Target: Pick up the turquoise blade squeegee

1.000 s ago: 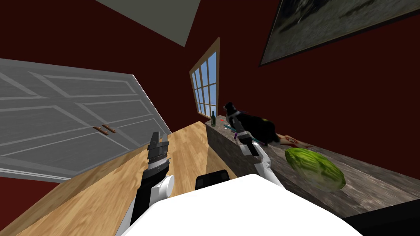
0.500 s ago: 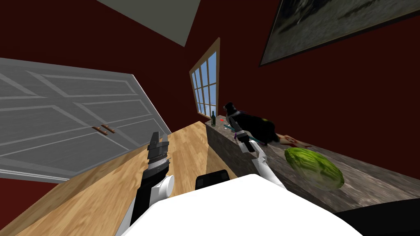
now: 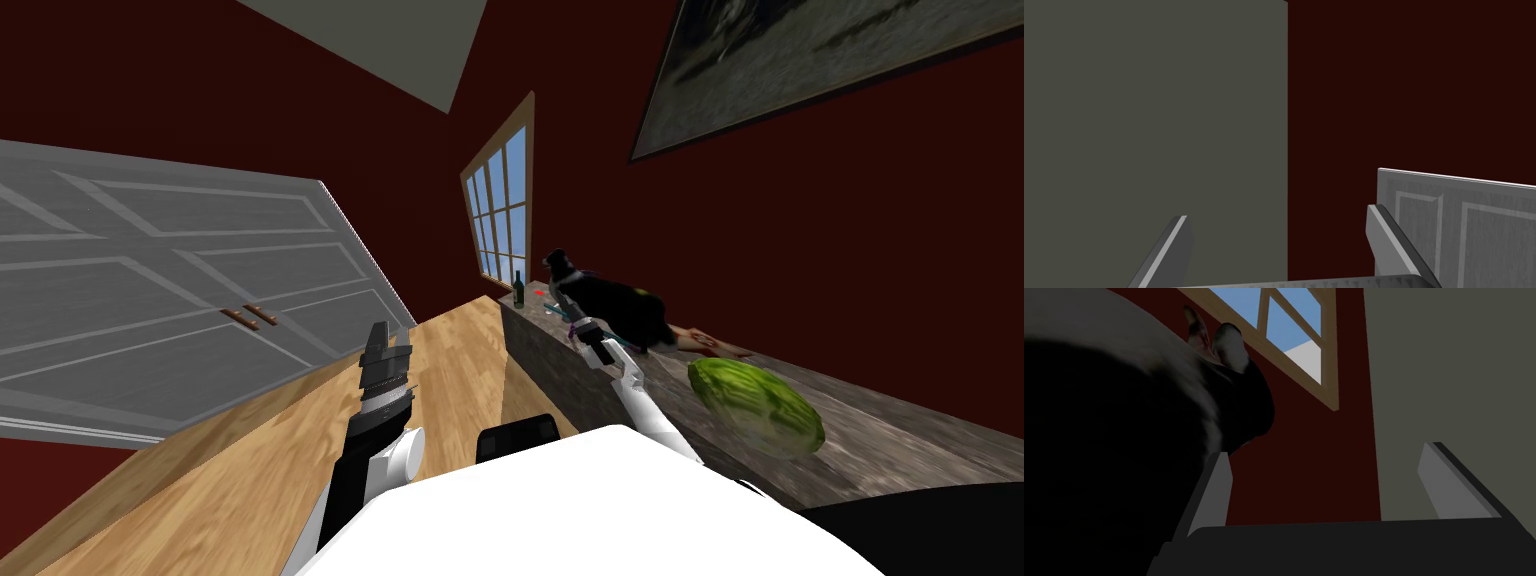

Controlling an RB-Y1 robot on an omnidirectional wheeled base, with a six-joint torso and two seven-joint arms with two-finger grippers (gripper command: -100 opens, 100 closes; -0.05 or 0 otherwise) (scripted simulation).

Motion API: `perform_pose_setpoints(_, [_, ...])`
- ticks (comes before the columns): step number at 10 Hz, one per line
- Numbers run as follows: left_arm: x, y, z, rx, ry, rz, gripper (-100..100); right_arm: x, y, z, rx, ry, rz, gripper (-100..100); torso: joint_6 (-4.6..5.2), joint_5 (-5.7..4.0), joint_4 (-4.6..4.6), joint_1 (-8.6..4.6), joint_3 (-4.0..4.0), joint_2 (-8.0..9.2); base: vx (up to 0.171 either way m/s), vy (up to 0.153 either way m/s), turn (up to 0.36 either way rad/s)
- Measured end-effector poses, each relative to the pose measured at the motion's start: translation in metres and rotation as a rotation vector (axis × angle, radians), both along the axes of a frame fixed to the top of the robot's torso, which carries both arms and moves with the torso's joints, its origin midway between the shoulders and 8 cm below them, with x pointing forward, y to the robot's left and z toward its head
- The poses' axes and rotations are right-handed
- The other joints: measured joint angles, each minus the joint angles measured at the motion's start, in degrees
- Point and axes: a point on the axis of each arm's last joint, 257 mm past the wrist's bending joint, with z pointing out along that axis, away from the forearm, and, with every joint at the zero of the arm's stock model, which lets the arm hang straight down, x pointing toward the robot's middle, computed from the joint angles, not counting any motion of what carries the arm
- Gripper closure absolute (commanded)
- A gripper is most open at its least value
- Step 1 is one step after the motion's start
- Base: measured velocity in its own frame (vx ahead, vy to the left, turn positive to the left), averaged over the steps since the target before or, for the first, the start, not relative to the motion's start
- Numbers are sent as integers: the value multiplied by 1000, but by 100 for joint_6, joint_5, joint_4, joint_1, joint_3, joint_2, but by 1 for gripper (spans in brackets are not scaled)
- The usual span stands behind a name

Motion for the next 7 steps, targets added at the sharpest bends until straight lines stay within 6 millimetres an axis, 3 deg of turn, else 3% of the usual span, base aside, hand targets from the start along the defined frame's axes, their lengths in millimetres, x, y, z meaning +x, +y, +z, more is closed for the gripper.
perform_pose_setpoints(7, [0, 0, 0, 0, 0, 0, 0, 38, -12, -63, -234, 138, -76, -100, 1, -3, 0, -13, 3, 7, -30, -35, -10])
